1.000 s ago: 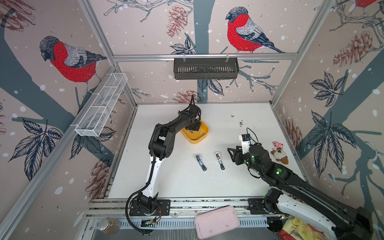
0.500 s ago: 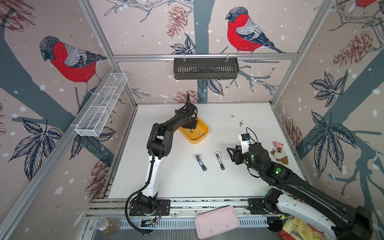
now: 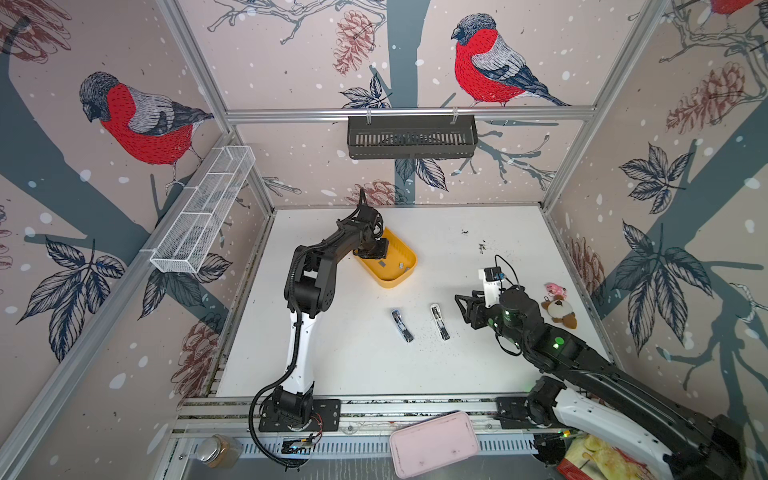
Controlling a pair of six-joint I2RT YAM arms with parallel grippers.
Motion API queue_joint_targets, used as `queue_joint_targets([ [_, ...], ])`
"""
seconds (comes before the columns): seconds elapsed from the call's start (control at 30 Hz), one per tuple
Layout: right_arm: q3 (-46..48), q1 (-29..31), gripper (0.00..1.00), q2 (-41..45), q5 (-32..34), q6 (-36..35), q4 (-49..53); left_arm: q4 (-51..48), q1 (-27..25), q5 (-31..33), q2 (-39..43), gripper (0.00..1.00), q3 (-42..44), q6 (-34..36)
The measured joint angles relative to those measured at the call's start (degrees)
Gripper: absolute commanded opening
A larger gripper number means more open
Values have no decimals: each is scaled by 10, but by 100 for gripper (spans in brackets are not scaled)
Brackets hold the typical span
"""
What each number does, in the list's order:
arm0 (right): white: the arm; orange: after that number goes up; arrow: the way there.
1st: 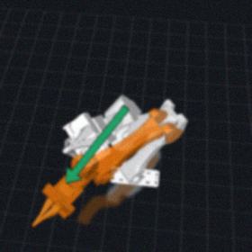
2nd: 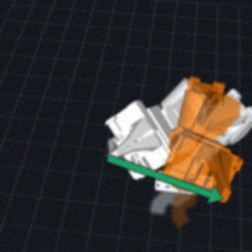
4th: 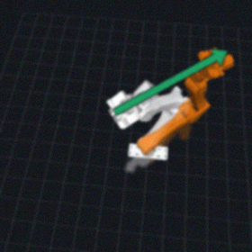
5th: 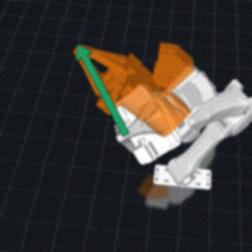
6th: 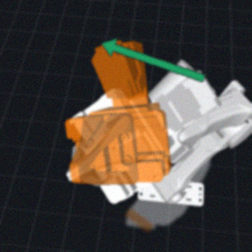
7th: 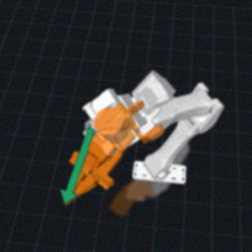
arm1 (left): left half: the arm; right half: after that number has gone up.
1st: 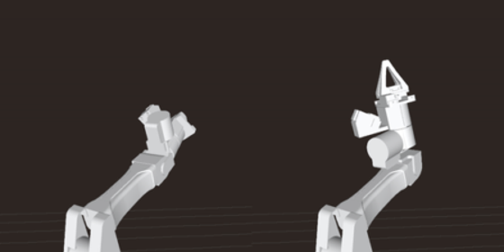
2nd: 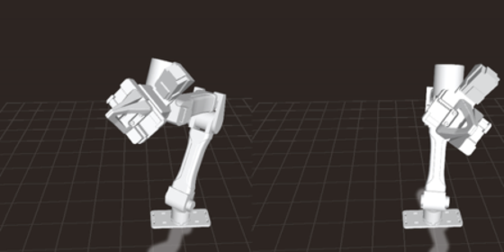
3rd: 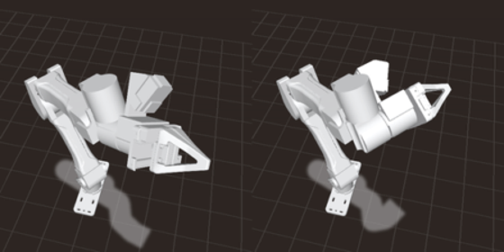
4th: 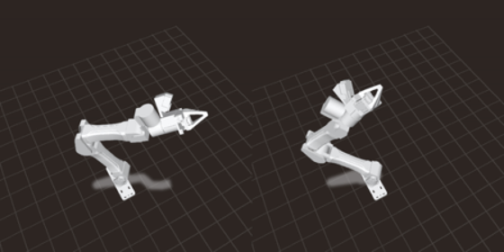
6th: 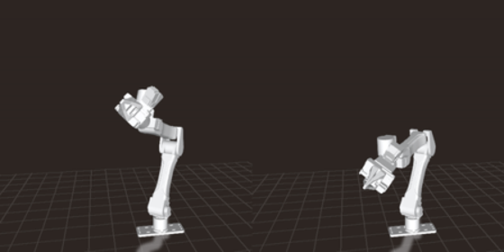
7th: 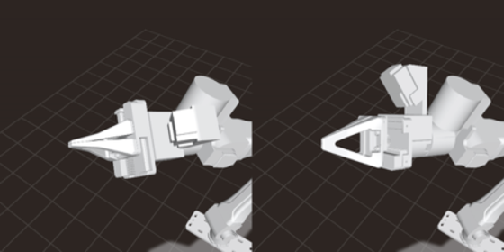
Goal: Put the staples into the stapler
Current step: 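Lift the left gripper out of the tray while the right gripper rises toward it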
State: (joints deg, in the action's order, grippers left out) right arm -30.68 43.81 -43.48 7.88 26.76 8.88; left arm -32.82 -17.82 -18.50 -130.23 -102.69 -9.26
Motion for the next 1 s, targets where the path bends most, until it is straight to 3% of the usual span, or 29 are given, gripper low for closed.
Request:
queue_joint_targets([
  [0.57,-20,-22,61,1,-56,35,-6,107,23,-176,131,0,139,-74],
  [0.9,-30,-132,61,-23,-242,151,-95,278,22,-270,320,0,369,-169],
  [1.0,-31,-142,59,-44,-285,177,-137,332,19,-293,377,0,429,-213],
])
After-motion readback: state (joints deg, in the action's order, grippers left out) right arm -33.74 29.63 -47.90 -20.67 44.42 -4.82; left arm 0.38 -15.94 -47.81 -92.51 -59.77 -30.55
